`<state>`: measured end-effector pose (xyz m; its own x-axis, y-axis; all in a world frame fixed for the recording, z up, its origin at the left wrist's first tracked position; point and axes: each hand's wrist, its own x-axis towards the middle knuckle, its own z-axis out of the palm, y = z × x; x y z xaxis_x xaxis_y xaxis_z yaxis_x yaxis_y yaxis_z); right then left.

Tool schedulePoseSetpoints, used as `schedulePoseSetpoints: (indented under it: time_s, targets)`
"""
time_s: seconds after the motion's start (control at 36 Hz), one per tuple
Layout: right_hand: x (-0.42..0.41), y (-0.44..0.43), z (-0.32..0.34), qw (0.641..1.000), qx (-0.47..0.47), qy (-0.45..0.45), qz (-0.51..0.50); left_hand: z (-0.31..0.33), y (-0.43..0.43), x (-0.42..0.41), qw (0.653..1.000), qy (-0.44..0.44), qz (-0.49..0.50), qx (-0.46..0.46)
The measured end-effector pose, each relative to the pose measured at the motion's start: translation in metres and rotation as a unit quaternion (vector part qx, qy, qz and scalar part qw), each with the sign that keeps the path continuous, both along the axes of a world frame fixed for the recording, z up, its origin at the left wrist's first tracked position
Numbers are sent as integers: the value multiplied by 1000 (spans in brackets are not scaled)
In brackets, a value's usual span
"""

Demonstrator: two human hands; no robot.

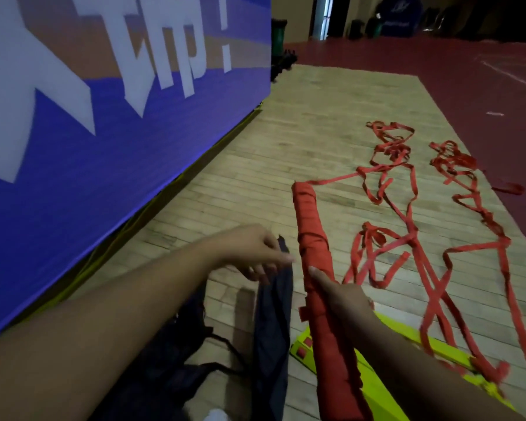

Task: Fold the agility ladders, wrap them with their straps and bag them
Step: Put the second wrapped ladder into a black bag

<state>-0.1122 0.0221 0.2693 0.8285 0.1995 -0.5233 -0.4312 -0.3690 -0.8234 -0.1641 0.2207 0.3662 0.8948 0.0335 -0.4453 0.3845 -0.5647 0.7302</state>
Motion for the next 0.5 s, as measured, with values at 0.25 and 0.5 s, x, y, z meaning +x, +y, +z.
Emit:
schedulePoseSetpoints:
  time_s: [0.25,0.5]
  targets:
    - [12,78,-39,993,-65,3,98,-106,146,-22,957,79,273,-53]
    - [13,123,-85,986,-45,65,150,-281,170,-66,964,168,173,110]
